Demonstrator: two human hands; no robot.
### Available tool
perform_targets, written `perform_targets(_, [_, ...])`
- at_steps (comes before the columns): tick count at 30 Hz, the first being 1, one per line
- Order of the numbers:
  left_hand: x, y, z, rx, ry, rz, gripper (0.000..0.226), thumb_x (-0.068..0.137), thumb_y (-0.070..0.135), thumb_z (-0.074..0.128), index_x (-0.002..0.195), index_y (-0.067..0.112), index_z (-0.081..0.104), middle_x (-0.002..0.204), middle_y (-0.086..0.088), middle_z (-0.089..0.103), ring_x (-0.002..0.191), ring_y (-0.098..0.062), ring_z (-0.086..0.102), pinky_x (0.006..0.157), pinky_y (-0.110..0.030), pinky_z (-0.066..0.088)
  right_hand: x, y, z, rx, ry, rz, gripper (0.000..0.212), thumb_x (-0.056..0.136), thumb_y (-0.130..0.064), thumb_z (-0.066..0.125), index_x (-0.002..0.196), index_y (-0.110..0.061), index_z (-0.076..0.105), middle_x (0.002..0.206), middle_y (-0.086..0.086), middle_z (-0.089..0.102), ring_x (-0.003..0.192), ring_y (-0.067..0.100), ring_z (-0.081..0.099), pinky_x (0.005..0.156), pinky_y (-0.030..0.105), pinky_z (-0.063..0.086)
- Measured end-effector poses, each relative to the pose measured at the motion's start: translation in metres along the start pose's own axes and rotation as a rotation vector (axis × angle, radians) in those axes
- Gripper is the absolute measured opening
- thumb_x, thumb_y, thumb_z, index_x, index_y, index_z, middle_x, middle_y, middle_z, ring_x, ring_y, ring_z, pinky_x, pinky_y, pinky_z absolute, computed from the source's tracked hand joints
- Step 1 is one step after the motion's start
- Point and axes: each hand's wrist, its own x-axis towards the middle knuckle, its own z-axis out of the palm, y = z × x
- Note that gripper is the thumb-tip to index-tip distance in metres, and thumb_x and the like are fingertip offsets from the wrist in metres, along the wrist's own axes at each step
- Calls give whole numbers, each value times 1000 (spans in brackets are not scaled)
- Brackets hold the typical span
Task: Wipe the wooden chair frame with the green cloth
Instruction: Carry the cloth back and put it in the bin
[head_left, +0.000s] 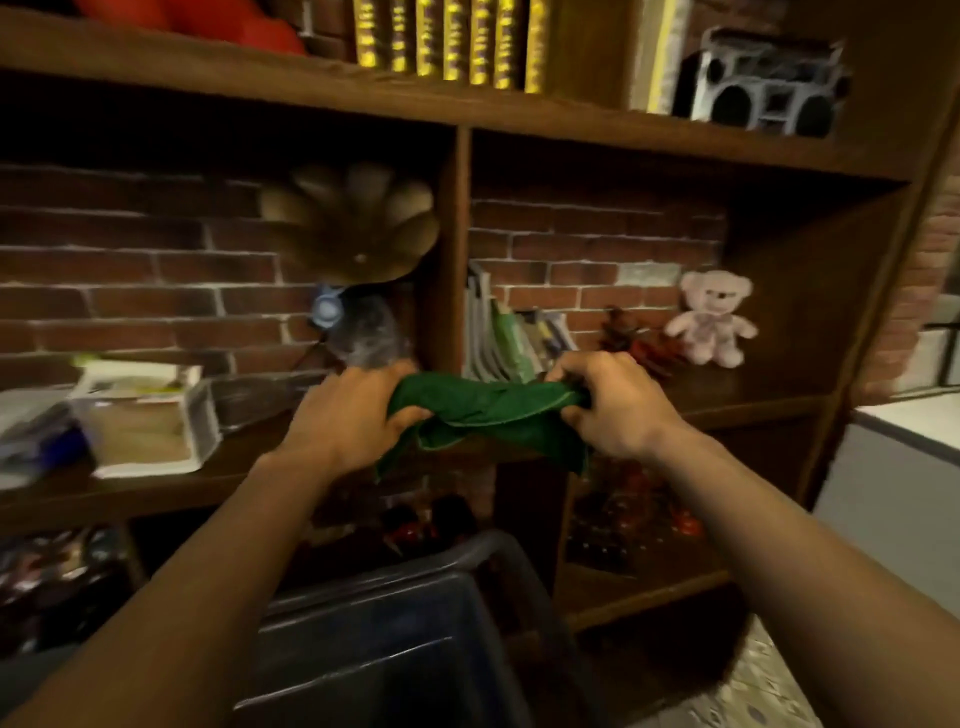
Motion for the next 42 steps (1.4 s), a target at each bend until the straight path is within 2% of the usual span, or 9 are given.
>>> perform_targets(10, [-66,-146,29,47,-21,-219,35,89,53,62,115,30,57,99,-8,72,92,-36,67,68,-41,51,69,-86,140,62,-143,-145,23,81,-18,73,87,-33,57,94,-1,67,97,30,62,73,40,50])
perform_targets(13, [-82,-163,59,52,-109,-279,41,89,54,60,123,33,53,109,-8,70,99,-35,66,76,-44,54,70,-85,180,52,-207,-155,26,80,-17,73,95,-35,61,104,1,68,103,30,63,77,41,52])
perform_targets(18, [-111,-174,124,55,-280,-398,46,91,56,56,132,37,48,121,-5,67,107,-33,65,86,-45,52,61,-66,251,77,-344,-136,29,80,-16,72,97,-36,61,108,-2,68,106,27,64,84,39,51])
perform_targets(23, [-155,-172,204,-3,-433,-500,48,91,53,57,135,38,47,128,-3,64,111,-29,62,87,-40,49,26,-36,333,79,-533,-119,30,84,-13,69,100,-36,59,108,-4,67,103,25,64,83,40,52])
perform_targets(28, [-218,-158,288,85,-658,-577,52,92,54,49,142,39,41,133,-3,62,115,-30,62,90,-39,47,-36,-5,411,59,-644,-104,36,84,-16,68,114,-33,58,121,-3,63,110,28,62,85,40,50])
perform_targets(34, [-277,-133,339,13,-837,-613,51,90,43,54,139,43,41,132,4,62,113,-26,63,87,-37,48,-110,12,475,-13,-830,-78,37,86,-15,62,119,-33,56,123,-2,57,114,27,57,83,39,52])
perform_targets(36, [-290,-127,348,-22,-859,-627,49,94,40,49,142,45,40,146,6,52,121,-25,59,92,-37,49,-126,13,486,-27,-914,-88,41,87,-14,61,124,-32,56,129,-1,54,119,28,53,88,41,52])
perform_targets(38, [-301,-123,354,-57,-916,-637,53,98,37,45,149,46,32,162,9,27,137,-24,45,100,-38,46,-136,13,492,-39,-1013,-99,45,89,-16,60,131,-31,54,136,0,49,126,29,47,94,42,50])
perform_targets(42, [-313,-119,356,-103,-986,-593,65,98,42,47,155,41,17,168,9,6,151,-17,17,110,-38,38,-144,14,490,-46,-1089,-148,54,88,-29,66,139,-28,49,146,2,41,134,32,39,100,44,48])
